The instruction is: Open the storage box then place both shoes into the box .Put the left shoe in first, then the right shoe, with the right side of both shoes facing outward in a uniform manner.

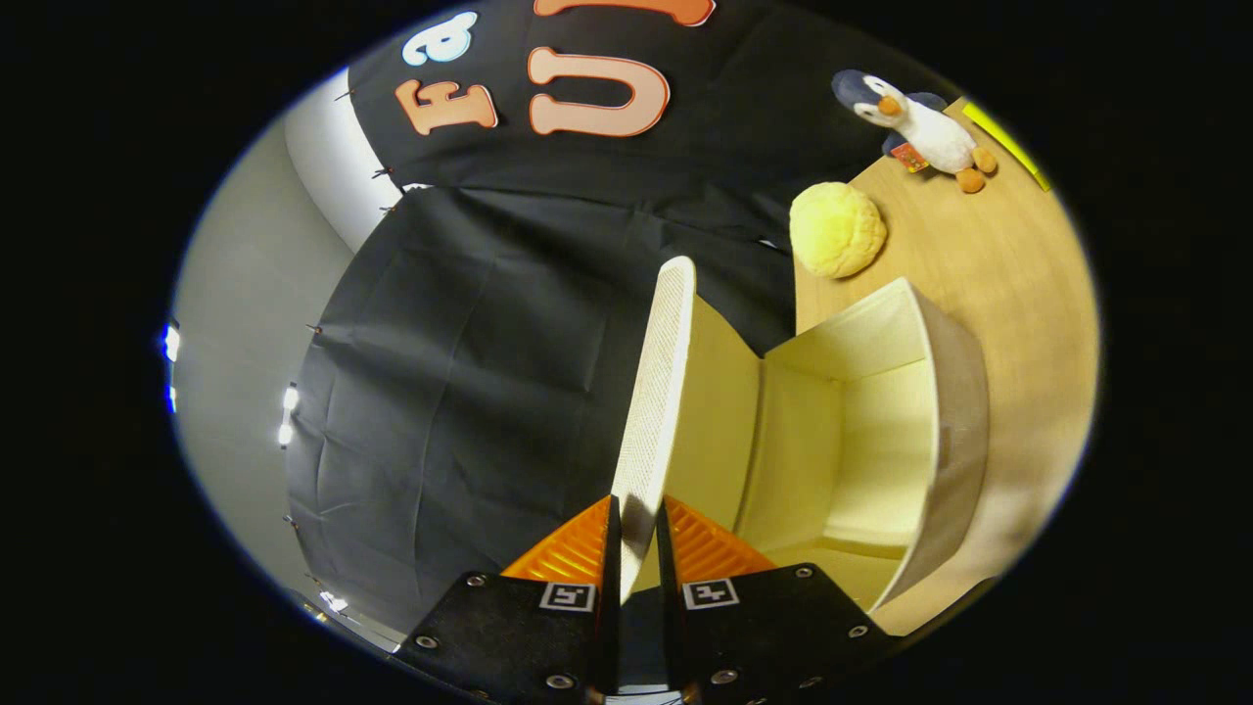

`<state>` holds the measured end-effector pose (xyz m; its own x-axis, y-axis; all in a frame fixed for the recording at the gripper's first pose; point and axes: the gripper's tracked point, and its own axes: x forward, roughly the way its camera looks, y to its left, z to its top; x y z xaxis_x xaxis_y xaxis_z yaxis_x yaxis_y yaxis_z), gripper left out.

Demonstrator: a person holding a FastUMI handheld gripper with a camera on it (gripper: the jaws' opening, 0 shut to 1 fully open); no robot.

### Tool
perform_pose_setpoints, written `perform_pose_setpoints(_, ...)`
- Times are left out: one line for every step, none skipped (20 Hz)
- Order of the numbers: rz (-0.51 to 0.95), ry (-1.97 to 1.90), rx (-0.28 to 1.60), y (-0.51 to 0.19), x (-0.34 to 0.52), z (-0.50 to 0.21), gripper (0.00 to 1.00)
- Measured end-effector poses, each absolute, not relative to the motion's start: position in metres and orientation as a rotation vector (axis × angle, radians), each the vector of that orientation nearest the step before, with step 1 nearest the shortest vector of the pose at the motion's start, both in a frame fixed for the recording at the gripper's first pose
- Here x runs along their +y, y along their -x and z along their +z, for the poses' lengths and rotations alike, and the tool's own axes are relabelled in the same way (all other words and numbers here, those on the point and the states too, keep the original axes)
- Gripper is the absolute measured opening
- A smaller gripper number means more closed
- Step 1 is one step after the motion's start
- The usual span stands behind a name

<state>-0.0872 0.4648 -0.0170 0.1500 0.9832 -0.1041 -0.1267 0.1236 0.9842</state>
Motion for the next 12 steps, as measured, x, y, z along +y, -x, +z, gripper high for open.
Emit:
perform_pose_setpoints(1.084, -1.114, 1.069, 0.088, 0.477, -0.009, 0.16)
perform_pose_setpoints(1.079, -1.132, 1.075, 0.088, 0.489, -0.001, 0.15)
perform_pose_setpoints(1.077, -1.149, 1.077, 0.088, 0.5, 0.007, 0.1)
perform_pose_setpoints(1.074, -1.162, 1.082, 0.09, 0.513, 0.012, 0.08)
perform_pose_setpoints(1.068, -1.162, 1.098, 0.092, 0.525, 0.014, 0.05)
perform_pose_setpoints(1.072, -1.136, 1.106, 0.097, 0.537, 0.017, 0.05)
perform_pose_setpoints(1.083, -1.103, 1.094, 0.099, 0.551, 0.021, 0.05)
perform_pose_setpoints(1.081, -1.067, 1.079, 0.104, 0.565, 0.025, 0.05)
perform_pose_setpoints(1.082, -1.042, 1.067, 0.106, 0.576, 0.027, 0.06)
perform_pose_setpoints(1.078, -1.018, 1.066, 0.107, 0.587, 0.024, 0.06)
perform_pose_setpoints(1.075, -1.004, 1.077, 0.109, 0.599, 0.021, 0.06)
perform_pose_setpoints(1.07, -0.991, 1.094, 0.112, 0.614, 0.021, 0.07)
